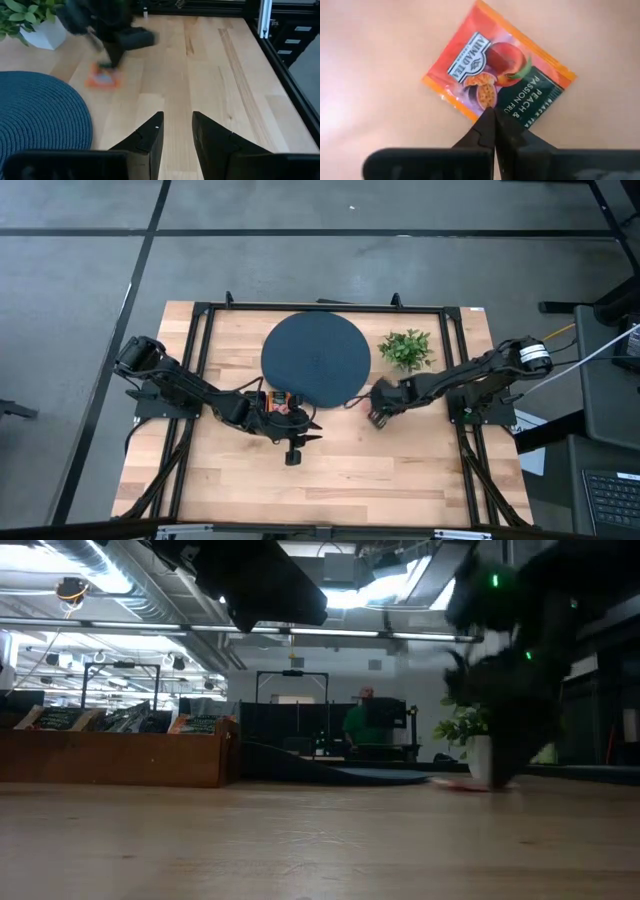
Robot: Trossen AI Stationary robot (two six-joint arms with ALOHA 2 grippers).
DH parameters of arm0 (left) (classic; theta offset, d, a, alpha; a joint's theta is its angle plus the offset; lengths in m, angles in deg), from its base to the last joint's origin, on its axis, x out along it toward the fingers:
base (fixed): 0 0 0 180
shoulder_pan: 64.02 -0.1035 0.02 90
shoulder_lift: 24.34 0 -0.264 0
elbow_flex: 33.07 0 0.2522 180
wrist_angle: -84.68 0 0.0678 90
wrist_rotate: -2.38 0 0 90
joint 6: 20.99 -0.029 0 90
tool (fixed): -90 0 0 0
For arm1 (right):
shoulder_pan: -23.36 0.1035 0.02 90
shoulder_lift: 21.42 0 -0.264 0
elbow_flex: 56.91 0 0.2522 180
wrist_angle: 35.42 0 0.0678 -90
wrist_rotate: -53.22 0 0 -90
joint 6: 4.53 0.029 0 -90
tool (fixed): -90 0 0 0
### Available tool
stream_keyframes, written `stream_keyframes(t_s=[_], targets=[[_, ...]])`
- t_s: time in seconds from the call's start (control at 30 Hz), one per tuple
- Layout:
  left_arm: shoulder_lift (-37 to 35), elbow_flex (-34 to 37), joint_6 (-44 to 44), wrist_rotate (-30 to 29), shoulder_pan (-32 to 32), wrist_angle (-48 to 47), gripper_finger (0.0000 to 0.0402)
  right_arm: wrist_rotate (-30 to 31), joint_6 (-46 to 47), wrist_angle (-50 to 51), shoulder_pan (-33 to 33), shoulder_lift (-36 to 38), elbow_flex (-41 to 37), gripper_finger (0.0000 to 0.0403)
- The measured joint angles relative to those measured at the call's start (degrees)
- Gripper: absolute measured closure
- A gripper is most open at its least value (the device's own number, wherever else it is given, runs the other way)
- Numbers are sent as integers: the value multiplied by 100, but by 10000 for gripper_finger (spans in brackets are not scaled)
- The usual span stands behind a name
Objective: Pick & Place Tea
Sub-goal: Put the orange tea bag into the right section of the wooden organizer
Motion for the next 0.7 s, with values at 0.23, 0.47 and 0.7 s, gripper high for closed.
stream_keyframes(t_s=[0.23, 0.47, 0.7], targets=[[0, 0, 7, 0, 0, -15, 304, -1889, -1127, -3483, 481, -221, -39, 400], [142, 0, 651, 542, -3, -87, 304, -1666, -827, -3968, 672, -249, -43, 398], [934, -6, 703, 489, 63, 319, 317, -901, -229, -3386, 720, -247, -41, 393]])
